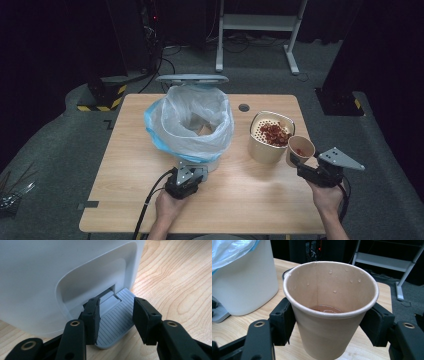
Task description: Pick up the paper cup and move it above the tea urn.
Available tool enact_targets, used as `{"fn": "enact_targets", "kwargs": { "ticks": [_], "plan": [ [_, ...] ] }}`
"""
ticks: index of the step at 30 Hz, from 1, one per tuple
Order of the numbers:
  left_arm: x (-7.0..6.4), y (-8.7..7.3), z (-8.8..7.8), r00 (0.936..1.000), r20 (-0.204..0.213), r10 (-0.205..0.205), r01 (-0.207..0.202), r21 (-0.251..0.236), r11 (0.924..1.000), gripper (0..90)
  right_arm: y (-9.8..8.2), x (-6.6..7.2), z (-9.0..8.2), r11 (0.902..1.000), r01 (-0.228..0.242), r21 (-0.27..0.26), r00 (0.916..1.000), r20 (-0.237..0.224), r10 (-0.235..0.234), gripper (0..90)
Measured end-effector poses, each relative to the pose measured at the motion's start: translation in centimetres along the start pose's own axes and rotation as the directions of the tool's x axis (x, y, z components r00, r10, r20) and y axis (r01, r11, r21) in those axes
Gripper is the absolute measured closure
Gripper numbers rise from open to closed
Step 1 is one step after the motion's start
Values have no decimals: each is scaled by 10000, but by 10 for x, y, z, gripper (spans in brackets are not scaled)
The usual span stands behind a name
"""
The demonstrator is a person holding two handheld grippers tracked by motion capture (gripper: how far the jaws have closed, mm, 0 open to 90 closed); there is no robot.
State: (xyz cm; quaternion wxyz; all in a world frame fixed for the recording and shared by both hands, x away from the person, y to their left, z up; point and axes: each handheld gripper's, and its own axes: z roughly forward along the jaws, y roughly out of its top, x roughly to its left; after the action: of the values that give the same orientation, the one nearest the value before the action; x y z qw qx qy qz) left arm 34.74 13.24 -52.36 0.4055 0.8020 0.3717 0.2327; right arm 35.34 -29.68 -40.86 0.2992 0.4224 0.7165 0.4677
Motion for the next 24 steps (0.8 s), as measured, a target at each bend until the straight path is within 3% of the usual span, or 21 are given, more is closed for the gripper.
{"fn": "enact_targets", "kwargs": {
  "ticks": [24],
  "plan": [
    [0,0,0,10000,16,-20,20,0,10000,573,28,-13,9,9986,363,382,9985,386,-378,347]
  ]
}}
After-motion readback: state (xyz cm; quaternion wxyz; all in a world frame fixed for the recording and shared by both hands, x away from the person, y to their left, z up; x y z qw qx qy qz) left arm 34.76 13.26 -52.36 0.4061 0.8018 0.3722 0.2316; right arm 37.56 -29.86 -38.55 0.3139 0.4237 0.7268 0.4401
